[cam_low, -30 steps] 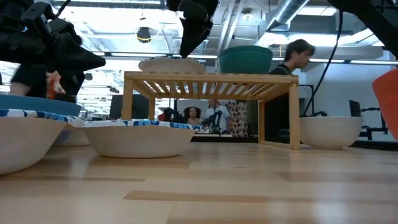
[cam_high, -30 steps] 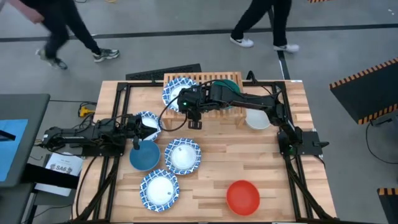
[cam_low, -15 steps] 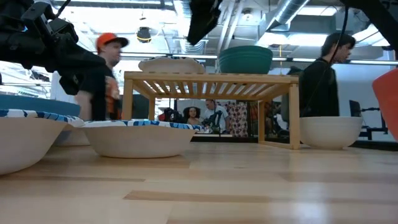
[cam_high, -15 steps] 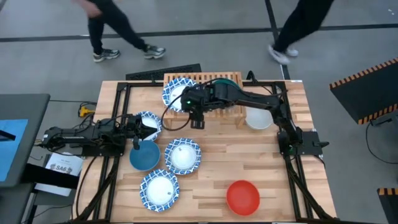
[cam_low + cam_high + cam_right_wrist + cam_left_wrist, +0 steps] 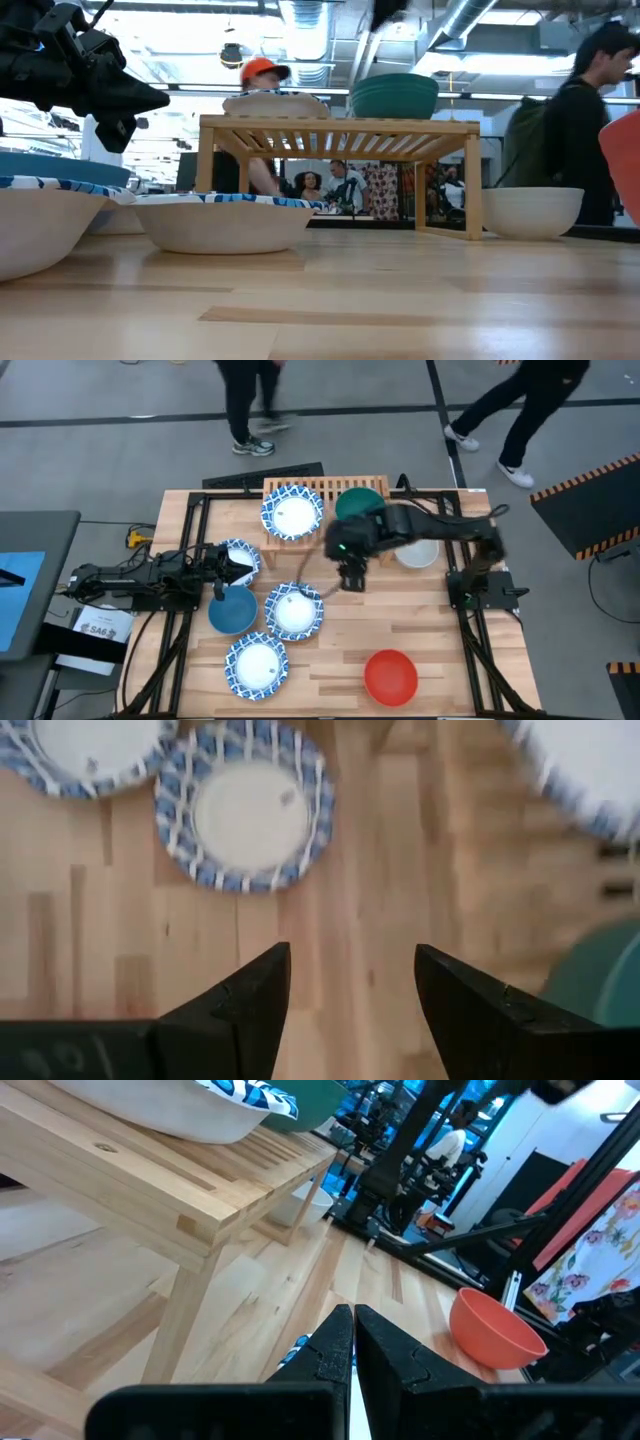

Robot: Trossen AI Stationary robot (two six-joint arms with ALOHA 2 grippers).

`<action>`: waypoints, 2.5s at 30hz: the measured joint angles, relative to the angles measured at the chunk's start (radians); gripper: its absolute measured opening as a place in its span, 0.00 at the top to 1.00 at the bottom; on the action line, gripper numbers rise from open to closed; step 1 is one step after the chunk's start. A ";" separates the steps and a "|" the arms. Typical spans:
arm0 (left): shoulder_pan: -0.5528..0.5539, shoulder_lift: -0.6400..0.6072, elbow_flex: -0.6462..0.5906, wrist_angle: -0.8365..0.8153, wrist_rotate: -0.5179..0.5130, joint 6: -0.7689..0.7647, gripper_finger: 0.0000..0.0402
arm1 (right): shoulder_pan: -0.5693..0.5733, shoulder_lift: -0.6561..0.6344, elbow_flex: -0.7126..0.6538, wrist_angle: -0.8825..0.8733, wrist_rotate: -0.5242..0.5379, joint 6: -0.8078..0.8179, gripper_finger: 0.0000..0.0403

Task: Place and stack bowls onto a shelf
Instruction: Stack the blue bowl on top of the green bowl on the shelf

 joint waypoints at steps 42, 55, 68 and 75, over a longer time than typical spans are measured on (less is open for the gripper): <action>-0.001 -0.003 0.172 0.148 0.083 -0.595 0.89 | 0.159 -0.774 -0.998 0.843 0.193 0.681 0.41; -0.109 0.358 0.592 -0.172 0.437 -0.505 0.63 | 0.142 -0.764 -0.998 0.859 0.192 0.672 0.41; -0.495 0.752 0.762 -0.901 0.273 -0.195 0.62 | 0.142 -0.764 -0.998 0.833 0.192 0.636 0.41; -0.697 0.854 0.726 -0.920 0.054 -0.193 0.62 | 0.142 -0.764 -0.998 0.810 0.189 0.617 0.41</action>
